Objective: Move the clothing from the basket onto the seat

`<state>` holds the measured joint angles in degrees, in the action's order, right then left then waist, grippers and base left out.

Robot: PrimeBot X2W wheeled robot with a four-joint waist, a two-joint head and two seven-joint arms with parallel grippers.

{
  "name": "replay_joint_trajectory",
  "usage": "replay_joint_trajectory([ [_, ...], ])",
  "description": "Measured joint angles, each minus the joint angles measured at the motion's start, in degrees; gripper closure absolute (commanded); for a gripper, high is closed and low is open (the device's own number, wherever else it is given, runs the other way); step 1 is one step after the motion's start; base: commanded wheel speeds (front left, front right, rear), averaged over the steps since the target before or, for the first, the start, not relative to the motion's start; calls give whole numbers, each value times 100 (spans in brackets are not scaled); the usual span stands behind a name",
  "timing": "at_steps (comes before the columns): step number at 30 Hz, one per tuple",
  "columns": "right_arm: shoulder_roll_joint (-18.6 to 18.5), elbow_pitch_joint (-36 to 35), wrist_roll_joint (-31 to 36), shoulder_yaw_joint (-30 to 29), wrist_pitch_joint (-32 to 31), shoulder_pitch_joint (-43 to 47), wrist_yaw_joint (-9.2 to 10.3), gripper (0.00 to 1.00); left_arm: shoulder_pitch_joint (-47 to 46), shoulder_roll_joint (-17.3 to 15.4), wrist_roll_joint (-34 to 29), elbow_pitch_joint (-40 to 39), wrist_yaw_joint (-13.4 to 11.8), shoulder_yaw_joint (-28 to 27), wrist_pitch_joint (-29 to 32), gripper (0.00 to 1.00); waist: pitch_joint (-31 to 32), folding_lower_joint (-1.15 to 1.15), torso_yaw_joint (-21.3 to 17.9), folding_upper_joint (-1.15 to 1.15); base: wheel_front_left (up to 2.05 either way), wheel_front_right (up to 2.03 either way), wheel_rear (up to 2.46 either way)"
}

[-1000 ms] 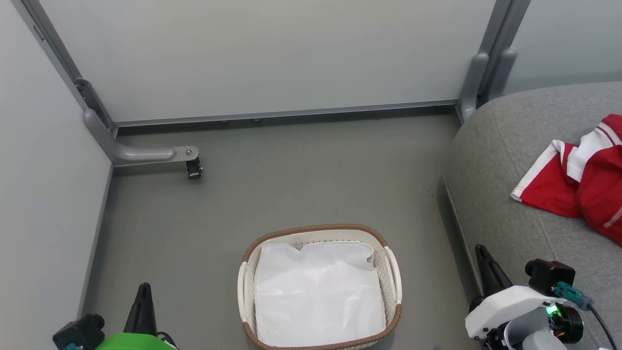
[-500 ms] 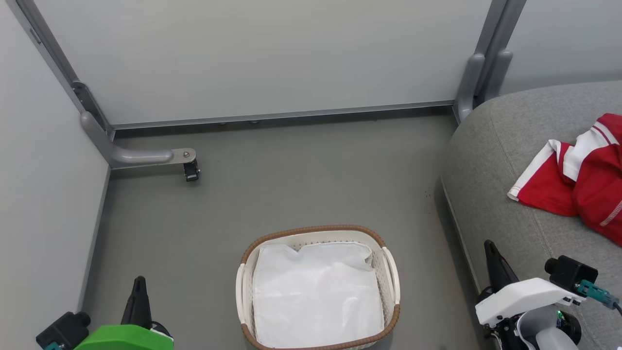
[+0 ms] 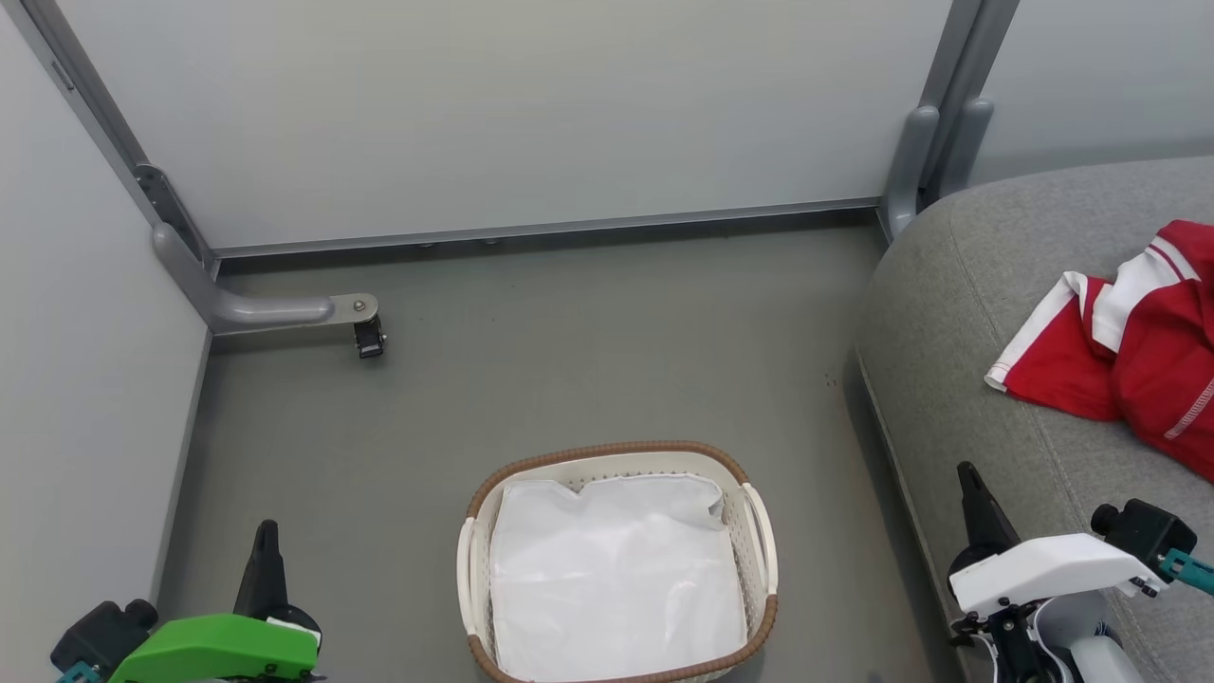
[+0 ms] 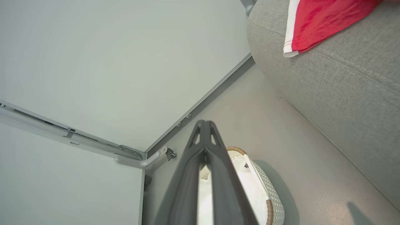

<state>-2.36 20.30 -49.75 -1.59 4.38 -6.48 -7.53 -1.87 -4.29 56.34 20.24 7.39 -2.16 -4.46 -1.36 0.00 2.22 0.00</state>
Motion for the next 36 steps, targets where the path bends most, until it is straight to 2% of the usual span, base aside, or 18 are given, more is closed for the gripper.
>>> replay_joint_trajectory([
  [36, -18, -326, -2219, -260, -578, 1, 1, 100, -213, 75, 1876, -330, 0, -231, 590, 100, 52, 0, -97, 0, 0, 0, 0],
])
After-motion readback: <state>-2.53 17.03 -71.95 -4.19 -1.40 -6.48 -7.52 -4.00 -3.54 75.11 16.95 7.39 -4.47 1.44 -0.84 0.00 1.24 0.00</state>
